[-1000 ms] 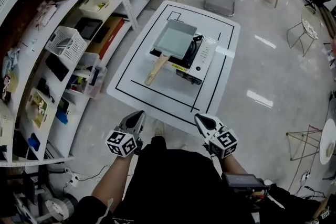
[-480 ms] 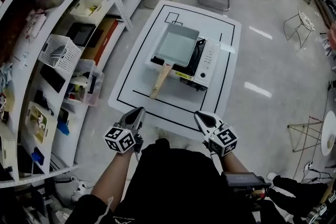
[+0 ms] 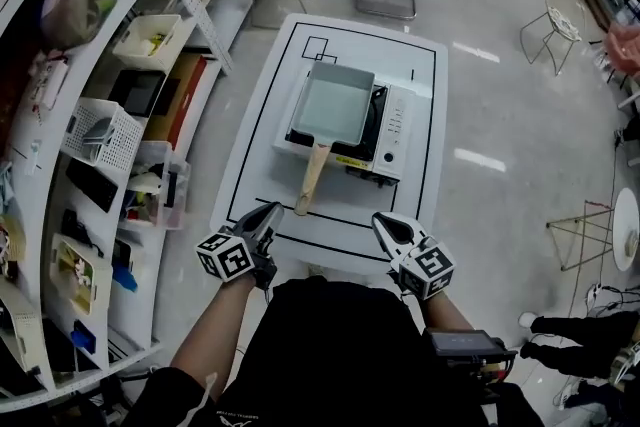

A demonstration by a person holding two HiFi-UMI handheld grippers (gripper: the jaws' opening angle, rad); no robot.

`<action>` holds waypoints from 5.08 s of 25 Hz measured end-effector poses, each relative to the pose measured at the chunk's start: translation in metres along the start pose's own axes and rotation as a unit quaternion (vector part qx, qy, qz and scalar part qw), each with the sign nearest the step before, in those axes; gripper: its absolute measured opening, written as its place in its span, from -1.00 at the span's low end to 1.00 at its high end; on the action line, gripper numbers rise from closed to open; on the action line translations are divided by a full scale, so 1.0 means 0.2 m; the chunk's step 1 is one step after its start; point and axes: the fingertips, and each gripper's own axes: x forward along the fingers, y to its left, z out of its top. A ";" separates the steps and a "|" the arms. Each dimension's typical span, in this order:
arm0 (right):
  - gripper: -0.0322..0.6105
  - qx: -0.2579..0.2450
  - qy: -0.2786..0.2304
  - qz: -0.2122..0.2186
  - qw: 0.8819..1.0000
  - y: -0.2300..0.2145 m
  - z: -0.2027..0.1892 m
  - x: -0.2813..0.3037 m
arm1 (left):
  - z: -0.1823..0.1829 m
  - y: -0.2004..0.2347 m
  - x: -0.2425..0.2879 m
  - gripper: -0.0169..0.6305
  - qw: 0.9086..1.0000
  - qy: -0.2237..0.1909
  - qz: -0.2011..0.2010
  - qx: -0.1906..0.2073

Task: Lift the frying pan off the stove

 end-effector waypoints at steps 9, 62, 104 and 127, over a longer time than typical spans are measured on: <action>-0.82 0.016 -0.010 -0.051 0.999 -0.03 0.03 0.08 | 0.09 0.01 0.16 -0.91 0.996 0.062 -0.061 0.008; -0.82 0.055 -0.007 -0.087 0.995 -0.25 -0.03 -0.12 | 0.11 -0.18 0.58 -0.63 0.916 0.192 -0.182 -0.301; -0.82 0.063 -0.021 -0.021 0.998 -0.33 -0.07 -0.25 | 0.11 -0.35 0.54 -0.66 0.930 0.052 -0.146 -0.333; -0.82 0.044 -0.012 -0.030 0.999 -0.13 -0.02 -0.02 | 0.25 -0.30 0.35 -0.65 0.932 0.058 -0.183 -0.308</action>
